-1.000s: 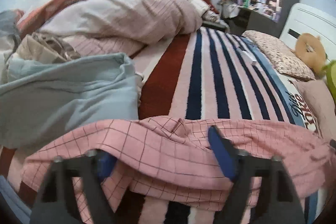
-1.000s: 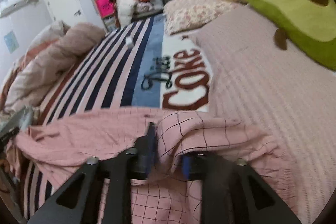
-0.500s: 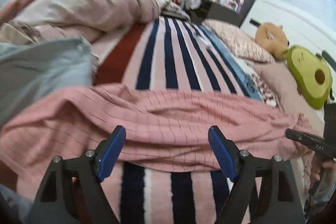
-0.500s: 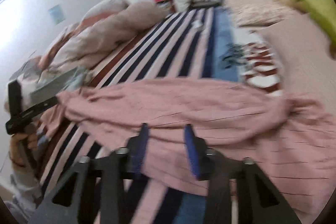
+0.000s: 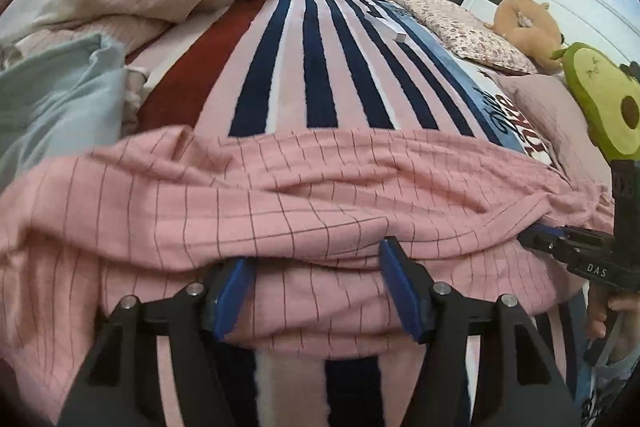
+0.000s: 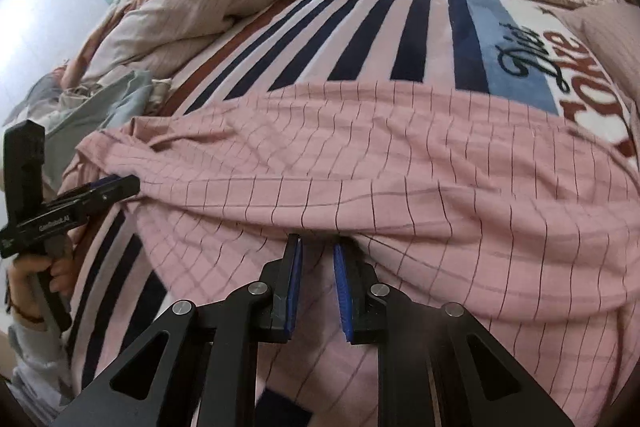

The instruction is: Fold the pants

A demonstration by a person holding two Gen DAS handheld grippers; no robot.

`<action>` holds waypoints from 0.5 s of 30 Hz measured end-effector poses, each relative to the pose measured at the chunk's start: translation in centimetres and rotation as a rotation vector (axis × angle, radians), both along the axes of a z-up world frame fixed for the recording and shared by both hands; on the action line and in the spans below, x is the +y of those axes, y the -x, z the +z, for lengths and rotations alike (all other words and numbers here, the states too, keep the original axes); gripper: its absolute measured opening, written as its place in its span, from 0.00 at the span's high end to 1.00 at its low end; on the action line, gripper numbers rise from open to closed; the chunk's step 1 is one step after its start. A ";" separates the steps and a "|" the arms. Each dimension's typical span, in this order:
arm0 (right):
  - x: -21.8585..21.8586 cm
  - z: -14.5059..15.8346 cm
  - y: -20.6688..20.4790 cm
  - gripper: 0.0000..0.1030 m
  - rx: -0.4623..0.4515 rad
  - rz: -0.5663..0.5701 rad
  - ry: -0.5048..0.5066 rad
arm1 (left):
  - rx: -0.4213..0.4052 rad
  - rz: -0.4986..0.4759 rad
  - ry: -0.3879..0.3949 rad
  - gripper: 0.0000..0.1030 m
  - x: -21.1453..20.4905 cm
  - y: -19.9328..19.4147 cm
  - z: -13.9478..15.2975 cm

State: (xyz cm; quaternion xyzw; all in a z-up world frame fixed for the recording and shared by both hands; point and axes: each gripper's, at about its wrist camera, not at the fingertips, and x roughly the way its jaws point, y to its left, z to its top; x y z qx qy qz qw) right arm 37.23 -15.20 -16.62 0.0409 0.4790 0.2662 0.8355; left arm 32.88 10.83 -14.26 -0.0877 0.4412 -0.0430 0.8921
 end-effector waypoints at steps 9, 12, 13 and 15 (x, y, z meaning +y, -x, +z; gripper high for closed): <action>0.8 1.0 -3.7 0.89 -0.077 -0.093 0.032 | -0.055 0.078 -0.123 0.42 -0.5 -4.8 0.3; 0.9 1.7 -3.6 0.88 -0.127 -0.108 0.051 | -0.117 0.103 -0.123 0.41 -0.2 -4.1 1.1; 0.8 1.8 -3.4 0.86 -0.130 -0.104 0.050 | -0.127 0.104 -0.135 0.41 0.0 -3.8 1.4; 0.8 2.1 -2.9 0.86 -0.130 -0.093 0.037 | -0.135 0.087 -0.143 0.40 0.3 -3.0 2.3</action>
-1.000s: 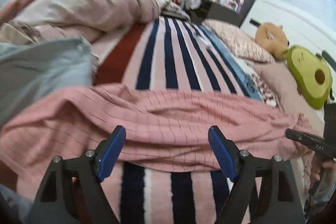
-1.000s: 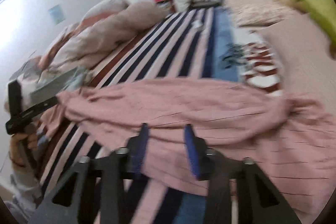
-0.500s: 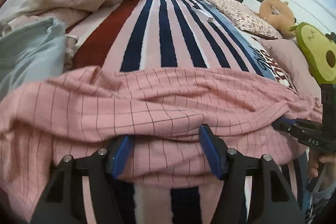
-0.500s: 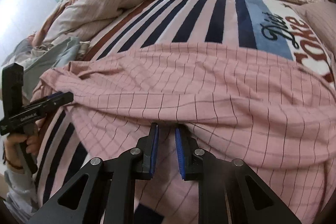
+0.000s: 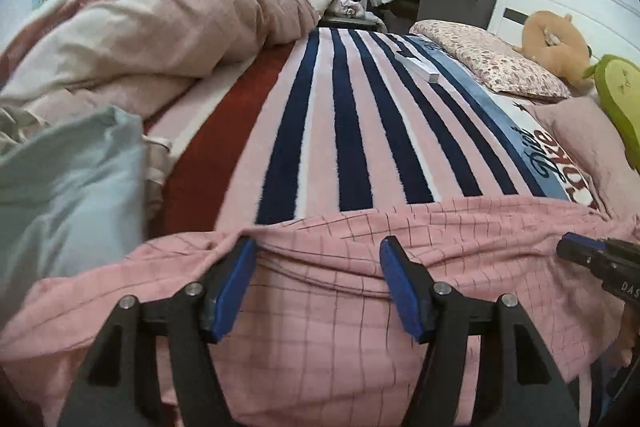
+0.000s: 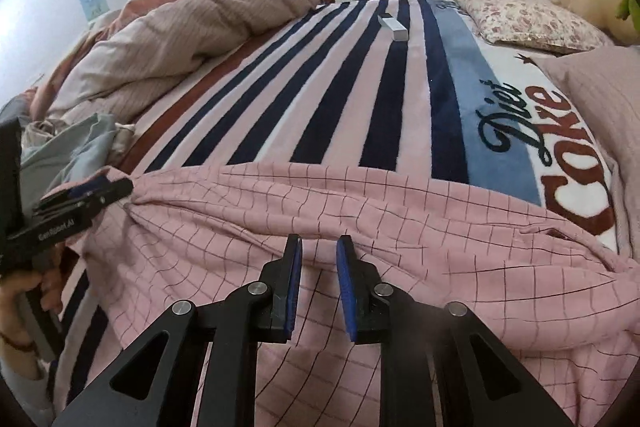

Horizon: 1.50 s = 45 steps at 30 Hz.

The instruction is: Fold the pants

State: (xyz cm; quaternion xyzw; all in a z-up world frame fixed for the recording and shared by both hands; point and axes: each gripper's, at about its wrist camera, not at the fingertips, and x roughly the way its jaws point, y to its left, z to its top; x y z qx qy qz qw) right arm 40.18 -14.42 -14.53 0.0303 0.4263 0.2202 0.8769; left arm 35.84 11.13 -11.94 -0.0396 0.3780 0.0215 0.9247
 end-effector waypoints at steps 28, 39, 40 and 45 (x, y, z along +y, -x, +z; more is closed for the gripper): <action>-18.0 2.6 16.2 0.45 0.056 -0.384 0.020 | 0.103 0.099 0.381 0.28 4.6 7.1 -5.3; -20.1 0.9 14.3 0.43 0.038 -0.527 -0.051 | 0.075 0.125 0.383 0.35 4.6 2.8 -5.5; -20.0 0.7 14.0 0.43 0.043 -0.538 -0.042 | 0.068 0.133 0.376 0.38 4.7 2.4 -5.5; -19.6 -1.4 13.7 0.43 0.126 -0.627 -0.124 | 0.054 0.154 0.376 0.60 5.4 1.8 -5.7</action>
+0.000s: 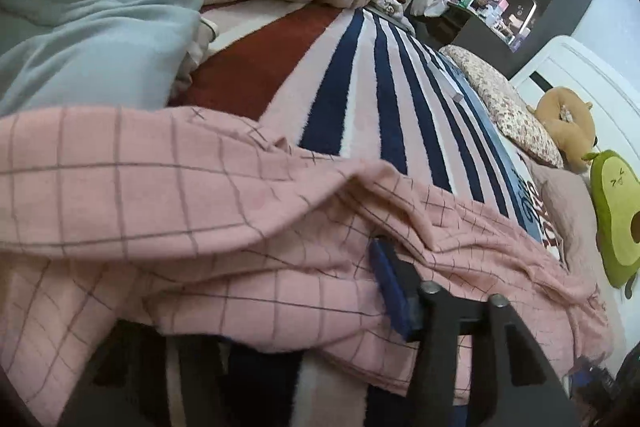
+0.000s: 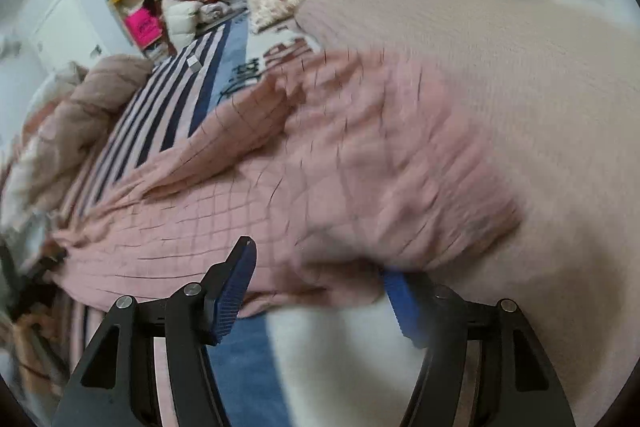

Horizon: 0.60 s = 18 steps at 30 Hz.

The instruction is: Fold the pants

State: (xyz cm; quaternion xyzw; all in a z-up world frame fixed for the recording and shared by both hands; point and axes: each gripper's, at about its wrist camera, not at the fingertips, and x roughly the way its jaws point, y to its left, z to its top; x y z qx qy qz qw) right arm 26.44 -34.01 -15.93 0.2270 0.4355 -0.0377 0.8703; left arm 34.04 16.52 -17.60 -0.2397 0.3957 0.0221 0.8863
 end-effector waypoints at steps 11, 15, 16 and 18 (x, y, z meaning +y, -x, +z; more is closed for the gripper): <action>-0.1 -0.5 -2.4 0.58 -0.160 -0.127 0.045 | -0.071 -0.021 -0.039 0.92 0.5 1.1 1.4; -0.4 0.3 -2.6 0.96 -0.201 -0.104 0.045 | -0.088 -0.042 -0.097 0.93 -0.1 2.5 2.7; -0.6 0.7 -2.3 0.97 -0.221 -0.103 0.049 | -0.091 -0.043 -0.102 0.93 -0.2 2.8 3.0; -0.9 1.8 -1.4 0.97 -0.255 -0.097 0.072 | -0.102 -0.046 -0.117 0.93 -0.3 3.7 3.9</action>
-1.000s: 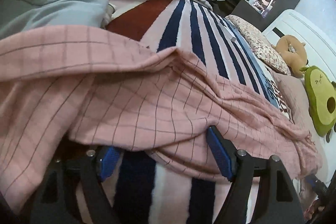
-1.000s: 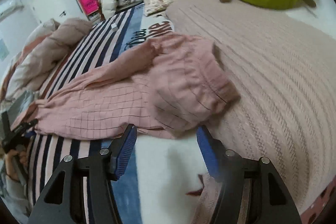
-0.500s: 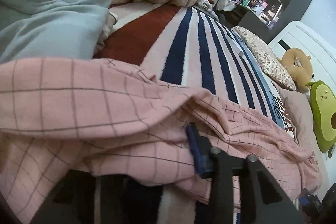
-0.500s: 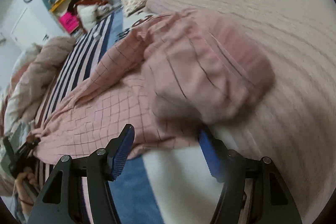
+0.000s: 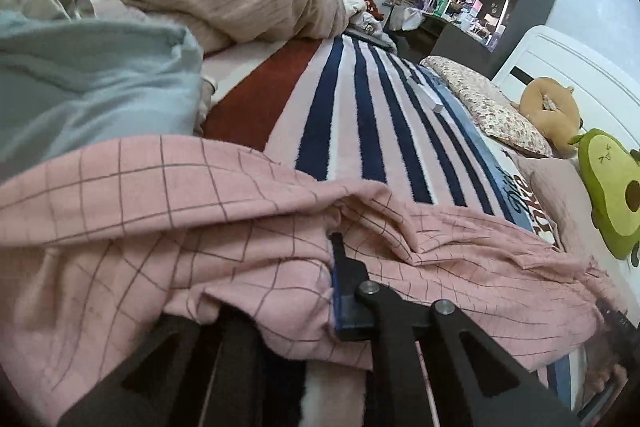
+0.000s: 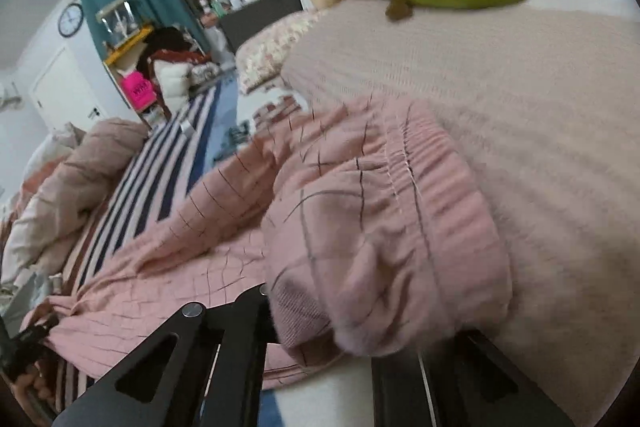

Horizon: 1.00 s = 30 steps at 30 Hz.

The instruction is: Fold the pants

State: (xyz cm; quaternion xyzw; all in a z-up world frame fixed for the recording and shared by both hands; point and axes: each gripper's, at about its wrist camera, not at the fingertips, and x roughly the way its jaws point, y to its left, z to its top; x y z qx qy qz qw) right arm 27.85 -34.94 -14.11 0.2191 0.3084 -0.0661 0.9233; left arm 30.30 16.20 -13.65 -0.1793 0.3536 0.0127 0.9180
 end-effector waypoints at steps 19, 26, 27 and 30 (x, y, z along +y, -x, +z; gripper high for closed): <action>-6.6 6.7 17.4 0.99 0.014 -0.001 0.033 | 0.130 -0.156 0.003 0.94 -5.7 17.6 2.1; -7.8 4.5 21.1 0.94 0.109 0.034 0.022 | 0.198 -0.157 -0.050 0.76 -6.5 20.5 0.7; -7.9 4.6 21.3 0.92 0.117 0.040 0.037 | 0.190 -0.158 -0.072 0.65 -6.6 21.0 1.0; -7.9 5.9 22.3 0.67 0.113 0.053 0.130 | 0.158 -0.137 -0.140 0.45 -5.9 22.9 2.9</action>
